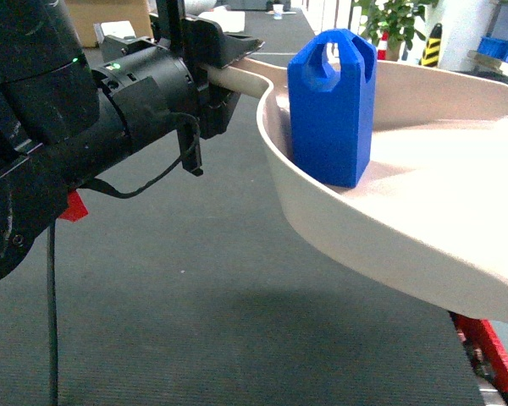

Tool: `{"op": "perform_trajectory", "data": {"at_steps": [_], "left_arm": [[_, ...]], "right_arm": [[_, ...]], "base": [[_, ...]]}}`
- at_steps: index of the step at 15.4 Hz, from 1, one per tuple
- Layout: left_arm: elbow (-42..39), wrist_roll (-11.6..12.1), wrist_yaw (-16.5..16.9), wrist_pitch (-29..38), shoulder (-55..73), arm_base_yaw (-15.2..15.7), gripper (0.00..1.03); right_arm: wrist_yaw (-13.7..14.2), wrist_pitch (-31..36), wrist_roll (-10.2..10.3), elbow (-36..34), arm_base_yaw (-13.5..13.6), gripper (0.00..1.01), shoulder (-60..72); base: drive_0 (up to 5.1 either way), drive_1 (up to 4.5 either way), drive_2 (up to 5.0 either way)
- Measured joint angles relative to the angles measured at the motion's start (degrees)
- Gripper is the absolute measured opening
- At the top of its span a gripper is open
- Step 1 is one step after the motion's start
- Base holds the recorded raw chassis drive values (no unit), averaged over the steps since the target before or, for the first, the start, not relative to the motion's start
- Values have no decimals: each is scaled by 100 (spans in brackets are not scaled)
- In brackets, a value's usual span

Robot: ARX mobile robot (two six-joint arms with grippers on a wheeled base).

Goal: Place part in tray to right shelf

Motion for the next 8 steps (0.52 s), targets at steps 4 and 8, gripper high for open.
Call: {"op": "perform_trajectory", "data": {"at_steps": [4, 8], "left_arm": [[-2, 4, -4, -35, 11, -2, 12], [-2, 0, -9, -2, 11, -2, 12]], "right_arm": [[2, 11, 0, 0, 0, 98, -2], [2, 0, 0, 0, 0, 98, 0]], "base": [[500, -246, -246], [505, -241, -241]]}}
